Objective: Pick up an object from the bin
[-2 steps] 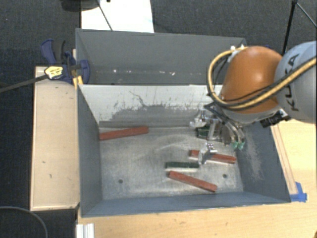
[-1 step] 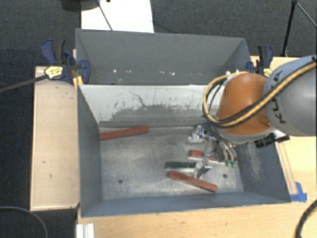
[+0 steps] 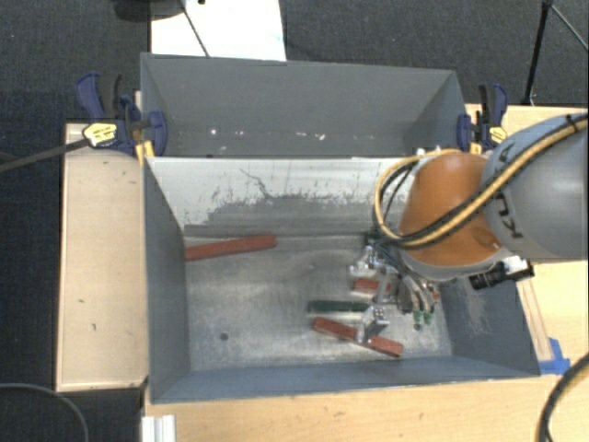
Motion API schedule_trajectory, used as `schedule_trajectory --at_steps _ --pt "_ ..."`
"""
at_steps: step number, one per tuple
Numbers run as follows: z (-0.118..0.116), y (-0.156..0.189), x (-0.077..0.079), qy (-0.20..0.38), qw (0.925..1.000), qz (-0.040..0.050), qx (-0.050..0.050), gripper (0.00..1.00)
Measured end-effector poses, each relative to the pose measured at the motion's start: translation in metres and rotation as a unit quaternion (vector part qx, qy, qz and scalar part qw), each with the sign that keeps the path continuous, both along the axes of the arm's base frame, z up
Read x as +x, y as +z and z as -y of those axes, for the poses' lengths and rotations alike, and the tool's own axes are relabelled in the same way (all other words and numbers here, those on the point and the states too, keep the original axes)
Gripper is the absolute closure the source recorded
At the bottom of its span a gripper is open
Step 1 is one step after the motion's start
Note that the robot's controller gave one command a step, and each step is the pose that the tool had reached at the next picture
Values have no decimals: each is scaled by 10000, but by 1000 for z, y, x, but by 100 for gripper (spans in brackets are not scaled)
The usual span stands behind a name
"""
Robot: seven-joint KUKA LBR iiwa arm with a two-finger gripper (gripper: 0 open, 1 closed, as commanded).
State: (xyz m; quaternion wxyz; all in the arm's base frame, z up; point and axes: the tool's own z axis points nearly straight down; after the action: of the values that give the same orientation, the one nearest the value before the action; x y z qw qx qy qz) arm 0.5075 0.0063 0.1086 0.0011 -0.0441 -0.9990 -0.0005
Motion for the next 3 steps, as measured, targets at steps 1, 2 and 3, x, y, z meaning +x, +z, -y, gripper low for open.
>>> schedule_trajectory --at_steps 1,2,3 --pt "-1 25 -7 -167 9999 35 0 0" --pt "-10 -31 -9 -362 9993 35 1 0" --pt "-9 -45 -1 -547 9983 187 13 100"
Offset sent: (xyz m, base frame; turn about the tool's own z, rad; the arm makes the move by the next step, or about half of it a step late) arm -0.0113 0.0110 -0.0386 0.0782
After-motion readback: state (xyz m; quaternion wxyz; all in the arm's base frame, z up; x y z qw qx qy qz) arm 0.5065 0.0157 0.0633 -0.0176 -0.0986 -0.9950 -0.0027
